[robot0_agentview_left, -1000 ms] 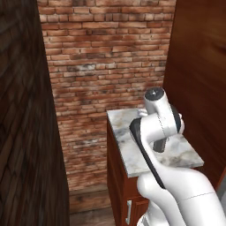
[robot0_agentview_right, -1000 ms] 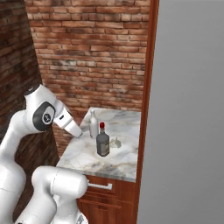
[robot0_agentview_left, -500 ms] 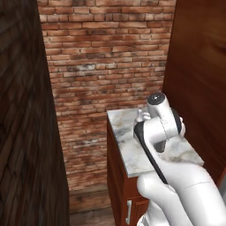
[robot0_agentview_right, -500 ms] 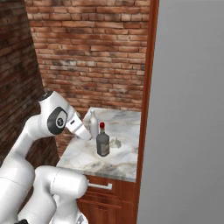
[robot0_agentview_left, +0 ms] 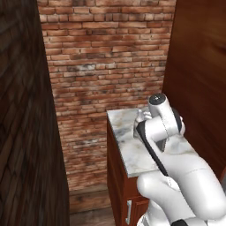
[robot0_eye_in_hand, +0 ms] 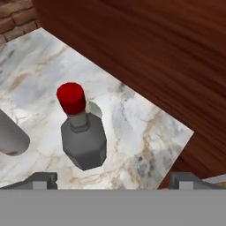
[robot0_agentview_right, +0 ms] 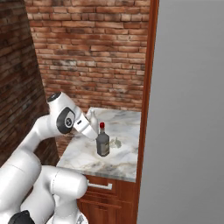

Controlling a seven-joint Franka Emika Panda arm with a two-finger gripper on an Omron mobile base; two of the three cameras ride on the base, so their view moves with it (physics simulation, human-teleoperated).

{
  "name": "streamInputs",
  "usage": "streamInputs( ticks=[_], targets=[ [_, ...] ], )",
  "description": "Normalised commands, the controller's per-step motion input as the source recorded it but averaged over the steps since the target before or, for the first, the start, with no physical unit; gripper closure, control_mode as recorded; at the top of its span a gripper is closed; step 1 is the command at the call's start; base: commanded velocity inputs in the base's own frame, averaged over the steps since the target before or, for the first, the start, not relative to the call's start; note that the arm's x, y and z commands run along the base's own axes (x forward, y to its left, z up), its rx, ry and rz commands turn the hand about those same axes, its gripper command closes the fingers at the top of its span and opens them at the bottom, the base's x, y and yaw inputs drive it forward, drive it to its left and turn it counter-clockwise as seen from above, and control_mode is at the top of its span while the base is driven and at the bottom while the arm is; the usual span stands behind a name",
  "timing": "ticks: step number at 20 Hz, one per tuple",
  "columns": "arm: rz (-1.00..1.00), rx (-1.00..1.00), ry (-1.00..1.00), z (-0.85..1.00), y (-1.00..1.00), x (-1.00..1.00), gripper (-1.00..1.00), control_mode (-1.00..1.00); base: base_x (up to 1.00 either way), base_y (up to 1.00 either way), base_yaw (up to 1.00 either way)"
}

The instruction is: Place the liquors on the top shelf of the fridge to keep them out of children's reach, and place the garlic on lower shelves for easy access.

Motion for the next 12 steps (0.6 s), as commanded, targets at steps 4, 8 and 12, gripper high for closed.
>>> streamInputs(
  ticks=[4,8,12],
  targets=[
    [0.0,0.0,0.0,0.0,-0.05,0.27,-1.0,-1.0,0.0,0.0,0.0],
    [0.0,0.0,0.0,0.0,-0.07,0.25,-1.0,-1.0,0.0,0.0,0.0],
    [0.0,0.0,0.0,-0.07,-0.07,0.19,-1.0,-1.0,0.0,0.0,0.0]
  ],
)
